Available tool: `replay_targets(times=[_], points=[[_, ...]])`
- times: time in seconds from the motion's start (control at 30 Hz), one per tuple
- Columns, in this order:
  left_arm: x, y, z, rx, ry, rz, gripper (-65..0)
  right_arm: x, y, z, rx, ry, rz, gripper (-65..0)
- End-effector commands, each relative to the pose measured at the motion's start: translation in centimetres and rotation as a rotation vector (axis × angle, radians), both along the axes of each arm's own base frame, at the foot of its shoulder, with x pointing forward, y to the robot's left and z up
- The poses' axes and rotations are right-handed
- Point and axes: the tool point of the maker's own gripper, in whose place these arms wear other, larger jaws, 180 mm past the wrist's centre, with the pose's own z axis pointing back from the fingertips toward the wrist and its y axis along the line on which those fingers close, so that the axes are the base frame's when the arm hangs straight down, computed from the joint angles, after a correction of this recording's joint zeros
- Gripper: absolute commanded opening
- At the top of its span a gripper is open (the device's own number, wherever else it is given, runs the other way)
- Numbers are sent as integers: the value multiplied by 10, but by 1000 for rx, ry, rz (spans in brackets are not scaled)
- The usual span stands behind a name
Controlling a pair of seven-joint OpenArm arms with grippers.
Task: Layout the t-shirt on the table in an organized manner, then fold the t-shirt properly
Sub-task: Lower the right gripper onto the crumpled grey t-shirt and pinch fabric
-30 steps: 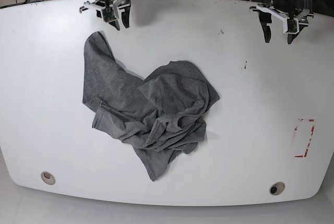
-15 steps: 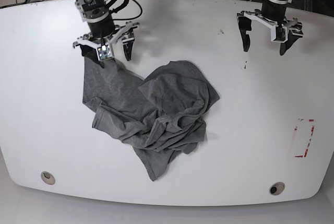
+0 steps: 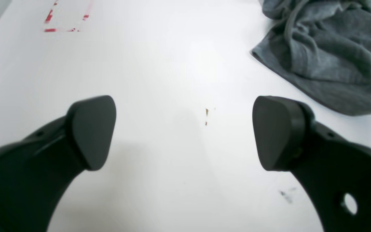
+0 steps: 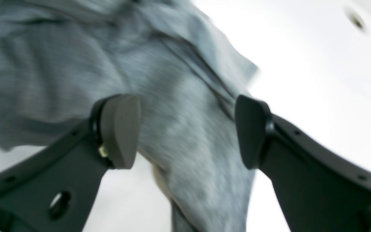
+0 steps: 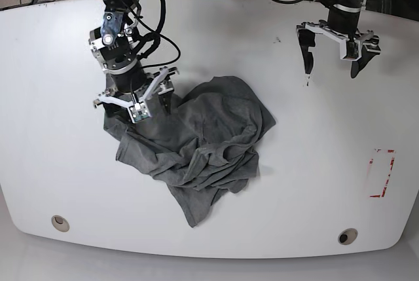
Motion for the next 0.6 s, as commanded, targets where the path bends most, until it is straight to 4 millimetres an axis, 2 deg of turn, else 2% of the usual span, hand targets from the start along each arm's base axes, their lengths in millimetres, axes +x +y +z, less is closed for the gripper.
replay_targets(times=[0.0, 0.1, 0.2, 0.4, 0.57], points=[[2, 1, 11, 4, -40, -1, 0, 11, 16, 19, 20, -68, 56, -211], [2, 1, 11, 4, -40, -1, 0, 15, 41, 19, 20, -68, 137, -211], [2, 1, 10, 5, -38, -1, 0, 24, 55, 22, 23, -82, 178, -211], [2, 1, 10, 5, -38, -1, 0, 46, 77, 16, 12, -67, 267, -211], [2, 1, 10, 7, -38, -1, 0, 66, 91, 0, -8, -25, 329, -211]])
